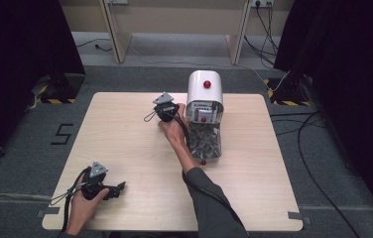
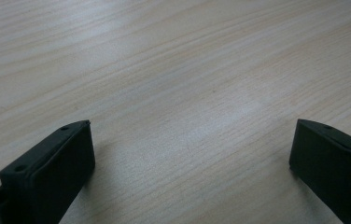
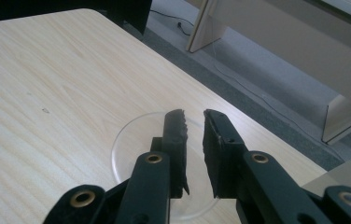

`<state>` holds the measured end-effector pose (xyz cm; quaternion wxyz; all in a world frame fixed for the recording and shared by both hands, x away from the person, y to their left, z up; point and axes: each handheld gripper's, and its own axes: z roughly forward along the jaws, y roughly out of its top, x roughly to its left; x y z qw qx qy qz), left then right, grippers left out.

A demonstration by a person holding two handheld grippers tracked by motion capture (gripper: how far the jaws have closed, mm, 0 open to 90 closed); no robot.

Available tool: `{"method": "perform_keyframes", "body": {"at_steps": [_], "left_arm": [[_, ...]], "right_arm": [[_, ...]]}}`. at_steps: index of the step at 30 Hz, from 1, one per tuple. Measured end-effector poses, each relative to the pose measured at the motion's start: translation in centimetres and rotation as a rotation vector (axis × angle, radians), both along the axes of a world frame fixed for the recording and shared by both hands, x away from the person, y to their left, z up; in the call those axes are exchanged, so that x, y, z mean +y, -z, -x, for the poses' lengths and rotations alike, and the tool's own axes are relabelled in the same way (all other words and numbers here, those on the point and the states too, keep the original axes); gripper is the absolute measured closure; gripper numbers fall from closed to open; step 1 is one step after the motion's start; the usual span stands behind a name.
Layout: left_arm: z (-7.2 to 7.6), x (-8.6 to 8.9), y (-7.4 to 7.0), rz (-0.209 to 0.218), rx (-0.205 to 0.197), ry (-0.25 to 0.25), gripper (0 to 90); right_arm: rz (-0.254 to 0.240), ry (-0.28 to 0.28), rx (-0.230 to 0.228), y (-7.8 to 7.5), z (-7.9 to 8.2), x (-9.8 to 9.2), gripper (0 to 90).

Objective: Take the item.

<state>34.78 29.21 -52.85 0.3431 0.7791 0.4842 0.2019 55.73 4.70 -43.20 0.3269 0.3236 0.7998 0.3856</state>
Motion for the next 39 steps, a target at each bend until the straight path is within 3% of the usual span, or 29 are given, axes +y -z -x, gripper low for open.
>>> {"method": "perform_keyframes", "body": {"at_steps": [8, 18, 20, 28, 33, 39], "left_arm": [[0.0, 0.0, 0.0, -0.001, 0.001, 0.001, 0.0], [0.0, 0.0, 0.0, -0.001, 0.002, 0.001, 0.0], [0.0, 0.0, 0.0, -0.002, 0.001, 0.001, 0.0], [0.0, 0.0, 0.0, -0.001, 0.002, 0.001, 0.0], [0.0, 0.0, 0.0, -0.001, 0.001, 0.0, 0.0], [0.0, 0.0, 0.0, -0.002, 0.002, 0.001, 0.0]], "right_arm": [[-0.015, -0.021, -0.023, -1.0, 0.5, 0.0, 76.3], [-0.03, -0.062, 0.017, -1.2, 0.9, -0.7, 72.3], [-0.053, -0.065, 0.044, -1.1, 1.2, -0.9, 69.3], [-0.091, -0.083, 0.056, -1.0, 2.1, -1.7, 60.0], [-0.136, -0.098, 0.075, -1.2, 3.0, -2.4, 55.3], [-0.141, -0.134, 0.078, -1.0, 4.6, -2.7, 52.2]]}}
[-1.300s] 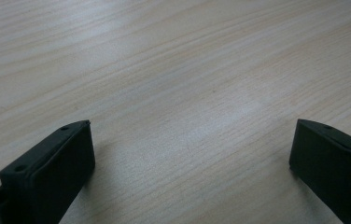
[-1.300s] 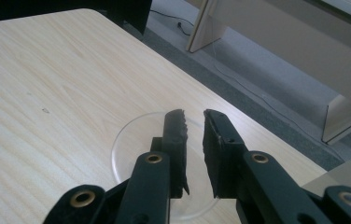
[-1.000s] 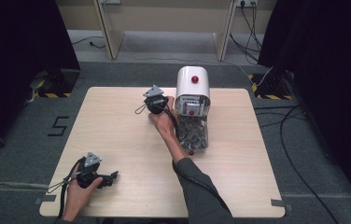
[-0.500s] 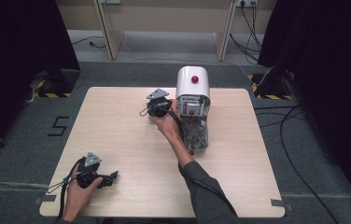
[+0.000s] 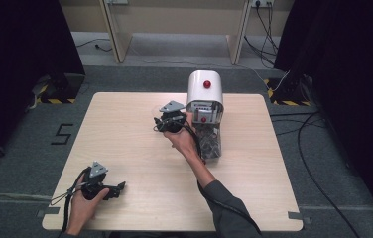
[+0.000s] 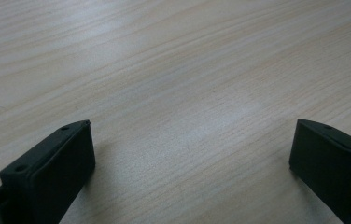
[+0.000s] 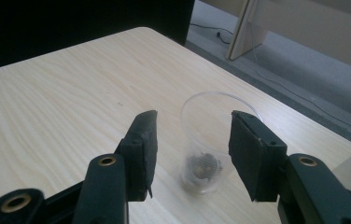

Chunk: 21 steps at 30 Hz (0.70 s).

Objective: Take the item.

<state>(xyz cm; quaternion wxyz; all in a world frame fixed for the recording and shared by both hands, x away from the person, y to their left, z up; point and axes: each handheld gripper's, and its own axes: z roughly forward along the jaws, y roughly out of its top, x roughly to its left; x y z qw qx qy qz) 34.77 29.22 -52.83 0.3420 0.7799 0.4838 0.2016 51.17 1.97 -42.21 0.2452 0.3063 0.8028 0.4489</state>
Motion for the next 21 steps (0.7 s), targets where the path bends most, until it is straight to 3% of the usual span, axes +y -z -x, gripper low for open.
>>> {"method": "perform_keyframes", "body": {"at_steps": [11, 21], "left_arm": [[0.0, 0.0, 0.0, 0.0, -0.002, -0.001, 0.0], [0.0, 0.0, 0.0, 0.002, -0.004, -0.002, 0.0]], "right_arm": [[-0.018, -0.062, -0.004, -0.7, 2.5, -1.9, 50.4], [-0.036, -0.075, -0.001, -0.6, 3.9, -3.9, 49.5]]}}
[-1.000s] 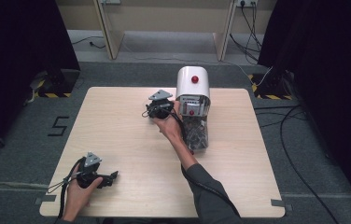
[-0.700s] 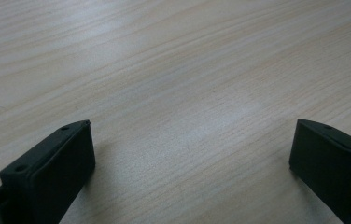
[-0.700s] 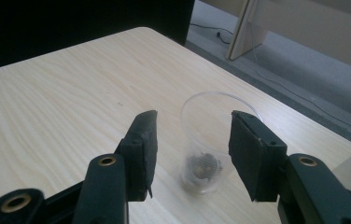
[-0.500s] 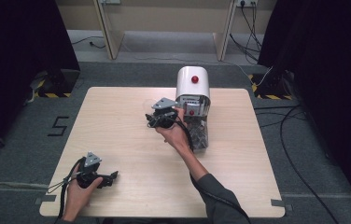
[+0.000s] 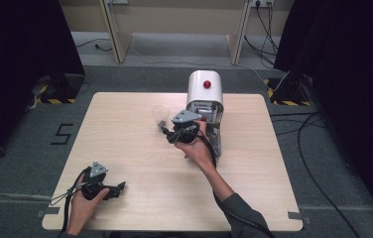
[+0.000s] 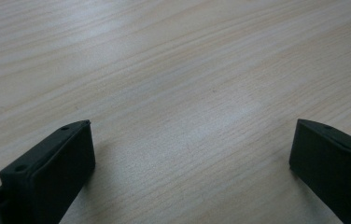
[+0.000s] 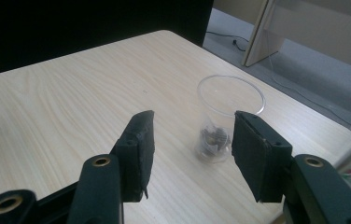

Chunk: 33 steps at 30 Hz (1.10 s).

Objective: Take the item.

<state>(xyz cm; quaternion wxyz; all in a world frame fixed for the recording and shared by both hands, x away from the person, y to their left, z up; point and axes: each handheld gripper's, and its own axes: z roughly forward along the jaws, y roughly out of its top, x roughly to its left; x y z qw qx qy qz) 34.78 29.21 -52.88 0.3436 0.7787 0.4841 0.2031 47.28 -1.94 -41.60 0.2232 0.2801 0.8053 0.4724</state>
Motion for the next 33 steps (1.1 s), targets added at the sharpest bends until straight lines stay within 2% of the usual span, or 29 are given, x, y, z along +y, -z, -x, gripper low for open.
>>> {"method": "perform_keyframes", "body": {"at_steps": [10, 12, 16, 22, 27, 33], "left_arm": [[0.0, 0.0, 0.0, -0.002, 0.0, 0.001, 0.0], [0.0, 0.0, 0.0, -0.002, 0.0, 0.001, 0.0], [0.0, 0.0, 0.0, 0.001, 0.0, -0.001, 0.0], [0.0, 0.0, 0.0, 0.001, 0.0, -0.001, 0.0], [0.0, 0.0, 0.0, 0.001, 0.0, -0.001, 0.0], [0.0, 0.0, 0.0, 0.001, 0.0, -0.001, 0.0]], "right_arm": [[-0.009, -0.007, -0.005, 0.0, 1.5, -1.8, 48.6], [-0.003, -0.01, -0.018, 0.1, 1.9, -2.2, 47.7], [-0.022, -0.012, -0.01, 0.5, 2.9, -3.1, 46.6], [0.007, -0.032, -0.015, 1.3, 3.9, -3.8, 45.1], [0.006, -0.033, -0.008, 2.0, 4.4, -4.3, 44.7], [-0.019, -0.029, 0.004, 3.0, 5.3, -5.2, 44.4]]}}
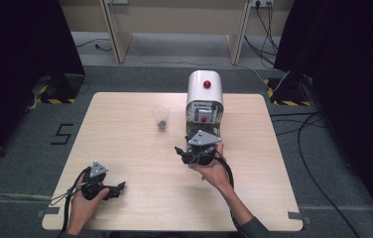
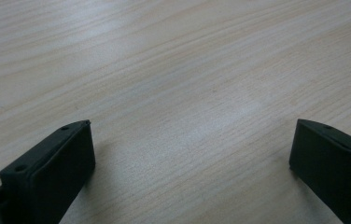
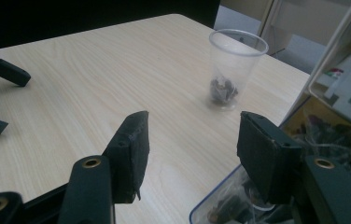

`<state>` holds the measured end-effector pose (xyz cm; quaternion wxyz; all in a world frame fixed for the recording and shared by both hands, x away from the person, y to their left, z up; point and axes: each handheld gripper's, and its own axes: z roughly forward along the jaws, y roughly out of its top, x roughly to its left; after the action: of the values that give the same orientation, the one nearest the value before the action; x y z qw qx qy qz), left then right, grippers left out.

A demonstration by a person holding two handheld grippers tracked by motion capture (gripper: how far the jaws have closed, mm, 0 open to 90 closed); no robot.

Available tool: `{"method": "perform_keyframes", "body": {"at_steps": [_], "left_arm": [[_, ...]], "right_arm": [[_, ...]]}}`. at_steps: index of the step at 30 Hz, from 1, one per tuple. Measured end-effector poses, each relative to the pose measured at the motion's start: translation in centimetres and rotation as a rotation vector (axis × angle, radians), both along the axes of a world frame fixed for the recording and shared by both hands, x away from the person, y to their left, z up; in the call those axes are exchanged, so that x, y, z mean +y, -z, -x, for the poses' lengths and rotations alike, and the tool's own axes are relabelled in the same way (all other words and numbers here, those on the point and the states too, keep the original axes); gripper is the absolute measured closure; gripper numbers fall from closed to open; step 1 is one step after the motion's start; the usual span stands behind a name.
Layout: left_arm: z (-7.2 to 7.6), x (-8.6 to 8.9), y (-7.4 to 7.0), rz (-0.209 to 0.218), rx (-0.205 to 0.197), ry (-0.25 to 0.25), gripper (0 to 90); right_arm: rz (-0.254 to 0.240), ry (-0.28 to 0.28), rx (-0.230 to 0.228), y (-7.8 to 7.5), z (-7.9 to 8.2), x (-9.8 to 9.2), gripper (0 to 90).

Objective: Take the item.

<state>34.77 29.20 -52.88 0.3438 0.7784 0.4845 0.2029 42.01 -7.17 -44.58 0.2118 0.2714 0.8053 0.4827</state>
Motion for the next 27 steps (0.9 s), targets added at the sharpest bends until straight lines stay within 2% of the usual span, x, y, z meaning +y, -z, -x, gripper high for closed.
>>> {"method": "perform_keyframes", "body": {"at_steps": [10, 19, 23, 27], "left_arm": [[0.0, 0.0, 0.0, 0.0, 0.0, 0.0, 0.0], [0.0, 0.0, 0.0, -0.004, 0.001, 0.002, 0.0], [0.0, 0.0, 0.0, -0.004, 0.001, 0.002, 0.0], [0.0, 0.0, 0.0, -0.004, 0.001, 0.002, 0.0]], "right_arm": [[-0.03, 0.018, 0.004, 0.8, 0.8, -1.3, 43.4], [-0.031, 0.019, 0.01, 1.1, 1.2, -1.7, 42.8], [-0.021, 0.016, 0.018, 1.3, 1.9, -2.4, 42.2], [-0.014, 0.038, 0.028, 1.7, 2.4, -3.3, 40.5]]}}
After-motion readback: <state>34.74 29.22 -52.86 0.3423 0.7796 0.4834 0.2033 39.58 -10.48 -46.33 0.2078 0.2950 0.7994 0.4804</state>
